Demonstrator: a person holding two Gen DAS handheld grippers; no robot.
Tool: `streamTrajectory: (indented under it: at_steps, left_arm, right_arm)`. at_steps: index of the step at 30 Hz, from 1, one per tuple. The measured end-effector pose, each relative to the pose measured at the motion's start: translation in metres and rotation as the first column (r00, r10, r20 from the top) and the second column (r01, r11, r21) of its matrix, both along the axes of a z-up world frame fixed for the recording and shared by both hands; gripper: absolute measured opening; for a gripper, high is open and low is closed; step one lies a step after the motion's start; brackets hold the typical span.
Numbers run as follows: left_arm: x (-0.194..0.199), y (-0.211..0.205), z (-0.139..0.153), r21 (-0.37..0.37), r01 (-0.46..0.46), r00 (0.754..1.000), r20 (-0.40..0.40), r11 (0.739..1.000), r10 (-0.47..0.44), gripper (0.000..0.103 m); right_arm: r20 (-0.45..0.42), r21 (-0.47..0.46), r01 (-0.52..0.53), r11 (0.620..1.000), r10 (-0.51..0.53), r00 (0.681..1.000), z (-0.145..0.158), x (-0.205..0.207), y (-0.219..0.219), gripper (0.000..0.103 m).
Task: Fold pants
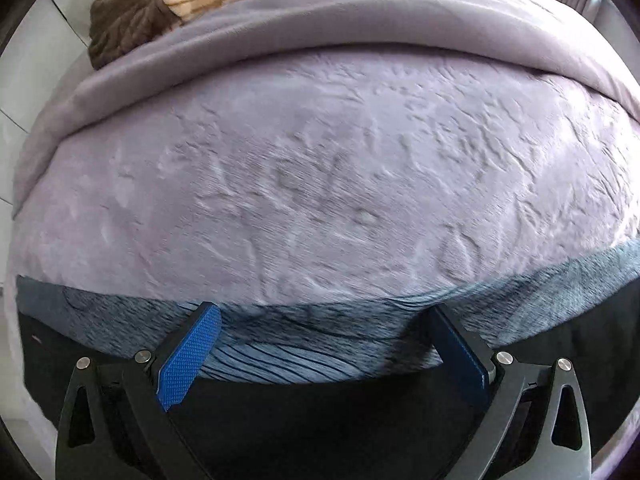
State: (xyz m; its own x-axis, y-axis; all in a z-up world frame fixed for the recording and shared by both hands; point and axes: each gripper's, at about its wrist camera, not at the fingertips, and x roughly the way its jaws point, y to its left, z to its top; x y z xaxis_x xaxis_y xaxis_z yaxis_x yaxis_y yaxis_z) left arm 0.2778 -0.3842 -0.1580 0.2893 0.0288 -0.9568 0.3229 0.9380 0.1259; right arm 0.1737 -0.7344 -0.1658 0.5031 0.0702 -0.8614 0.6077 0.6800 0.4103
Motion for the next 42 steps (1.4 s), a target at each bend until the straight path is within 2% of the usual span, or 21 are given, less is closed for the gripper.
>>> streamTrajectory:
  at_steps: [2, 5, 7, 9, 11, 17, 22, 26, 33, 39, 42]
  left_arm:
    - [0.021, 0.01, 0.002, 0.016, -0.011, 1.0, -0.01, 1.0, 0.012, 0.103]
    - [0.021, 0.016, 0.012, 0.034, 0.01, 1.0, -0.013, 0.999, -0.009, 0.103]
    - [0.008, 0.017, 0.02, 0.036, 0.033, 0.999, -0.019, 0.999, -0.032, 0.103]
    - [-0.013, 0.019, 0.025, 0.033, 0.05, 0.998, -0.041, 0.998, -0.048, 0.103]
    - [-0.03, 0.018, 0.026, 0.015, 0.063, 0.996, -0.071, 0.998, -0.062, 0.103]
    - [-0.079, 0.002, 0.026, -0.019, 0.12, 0.986, -0.116, 0.993, -0.121, 0.103]
    - [-0.104, -0.008, 0.006, 0.033, 0.144, 0.983, -0.123, 0.989, -0.139, 0.103]
    - [-0.105, 0.006, -0.002, 0.007, 0.099, 0.984, -0.147, 0.995, -0.097, 0.103]
    - [-0.094, 0.019, -0.005, 0.031, 0.113, 0.985, -0.132, 0.993, -0.108, 0.103]
    - [-0.098, 0.013, -0.003, 0.032, 0.113, 0.985, -0.135, 0.993, -0.108, 0.103]
    - [-0.095, -0.005, -0.009, 0.036, 0.118, 0.984, -0.136, 0.992, -0.112, 0.103]
  right_arm:
    - [0.018, 0.025, 0.03, 0.999, -0.03, 0.999, 0.004, -0.011, -0.007, 0.001]
    - [0.01, 0.054, 0.03, 0.998, -0.03, 0.999, 0.012, -0.022, -0.006, 0.009]
    - [0.027, 0.104, 0.027, 0.994, -0.029, 0.999, 0.018, -0.035, 0.0, 0.016]
    - [0.035, 0.14, 0.022, 0.99, -0.027, 0.999, 0.024, -0.05, 0.01, 0.029]
    - [0.038, 0.174, 0.012, 0.985, -0.019, 0.999, 0.025, -0.066, 0.021, 0.034]
    - [0.019, 0.28, 0.008, 0.96, -0.014, 1.0, 0.017, -0.1, 0.063, 0.035]
    - [0.012, 0.339, 0.033, 0.94, -0.04, 0.999, 0.004, -0.115, 0.078, 0.035]
    - [0.026, 0.372, 0.073, 0.925, -0.089, 0.996, -0.002, -0.119, 0.071, 0.035]
    - [0.024, 0.404, 0.134, 0.905, -0.157, 0.987, -0.014, -0.116, 0.057, 0.039]
    - [0.017, 0.413, 0.138, 0.9, -0.159, 0.987, -0.02, -0.119, 0.057, 0.04]
    - [0.026, 0.421, 0.133, 0.897, -0.158, 0.987, -0.022, -0.119, 0.056, 0.041]
